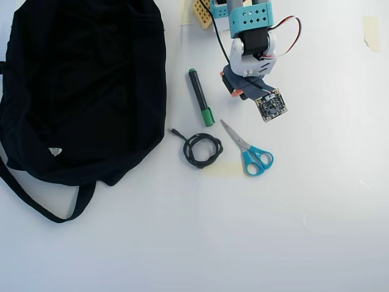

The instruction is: Put the bike light into the black bag

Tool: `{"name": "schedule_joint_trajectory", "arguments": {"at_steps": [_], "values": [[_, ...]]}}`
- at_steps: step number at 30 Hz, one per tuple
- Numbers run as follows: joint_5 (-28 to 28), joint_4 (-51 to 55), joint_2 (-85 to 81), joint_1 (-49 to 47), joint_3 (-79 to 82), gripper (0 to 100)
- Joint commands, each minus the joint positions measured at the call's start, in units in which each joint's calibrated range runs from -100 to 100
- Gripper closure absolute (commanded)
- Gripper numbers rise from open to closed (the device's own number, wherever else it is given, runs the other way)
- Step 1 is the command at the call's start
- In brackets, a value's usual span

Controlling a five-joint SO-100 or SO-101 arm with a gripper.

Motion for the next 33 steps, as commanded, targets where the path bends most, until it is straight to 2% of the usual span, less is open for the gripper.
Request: {"name": "schedule_joint_trajectory", "arguments": {"at_steps": [1, 7, 15, 19, 29, 33], "values": [[-0.02, 5.59, -1.62, -0.03, -7.76, 98], [0.03, 9.21, -2.94, 0.94, -13.78, 98], [-0.07, 9.30, -6.93, 8.57, -17.82, 98], [-2.12, 13.00, -12.16, 12.39, -18.00, 98], [7.06, 23.42, -18.05, 25.18, -18.09, 98], [-0.02, 21.44, -20.04, 31.16, -18.00, 98]]}}
